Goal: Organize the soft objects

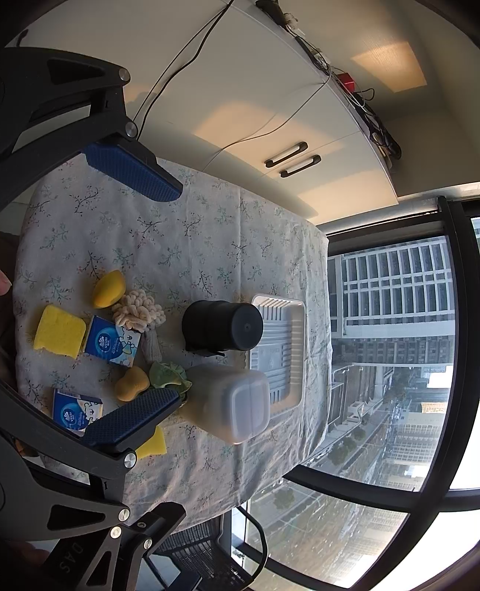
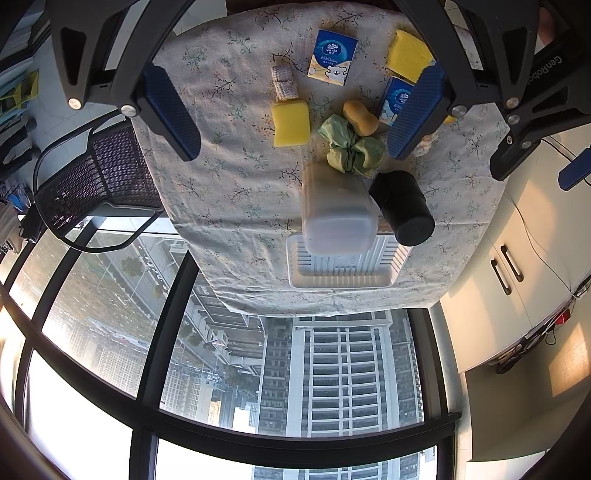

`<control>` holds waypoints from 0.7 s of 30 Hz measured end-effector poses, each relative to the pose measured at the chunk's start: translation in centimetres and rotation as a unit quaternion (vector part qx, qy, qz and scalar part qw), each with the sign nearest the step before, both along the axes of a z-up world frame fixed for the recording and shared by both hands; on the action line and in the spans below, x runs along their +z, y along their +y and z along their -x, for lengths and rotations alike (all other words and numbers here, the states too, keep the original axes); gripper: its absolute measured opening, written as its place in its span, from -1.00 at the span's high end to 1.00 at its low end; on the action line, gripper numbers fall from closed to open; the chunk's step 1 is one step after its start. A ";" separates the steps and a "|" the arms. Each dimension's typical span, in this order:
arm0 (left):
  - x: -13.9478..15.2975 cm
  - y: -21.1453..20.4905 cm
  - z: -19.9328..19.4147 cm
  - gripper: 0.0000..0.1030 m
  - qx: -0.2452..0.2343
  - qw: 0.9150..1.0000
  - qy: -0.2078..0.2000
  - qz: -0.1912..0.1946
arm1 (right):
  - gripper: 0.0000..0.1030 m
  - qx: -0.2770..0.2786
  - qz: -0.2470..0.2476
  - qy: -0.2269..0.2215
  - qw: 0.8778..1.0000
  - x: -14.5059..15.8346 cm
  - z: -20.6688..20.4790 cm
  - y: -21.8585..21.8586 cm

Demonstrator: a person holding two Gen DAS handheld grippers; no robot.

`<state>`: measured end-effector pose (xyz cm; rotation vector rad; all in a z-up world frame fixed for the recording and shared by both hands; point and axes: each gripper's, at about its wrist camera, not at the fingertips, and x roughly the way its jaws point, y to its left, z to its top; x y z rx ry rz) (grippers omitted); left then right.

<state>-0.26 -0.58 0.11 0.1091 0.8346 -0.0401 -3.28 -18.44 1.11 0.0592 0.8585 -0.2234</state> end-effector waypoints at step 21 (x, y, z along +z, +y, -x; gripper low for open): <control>0.2 0.3 -0.1 -0.99 -0.001 1.000 -0.001 0.000 | -1.00 0.000 0.002 0.001 1.000 0.1 0.0 0.0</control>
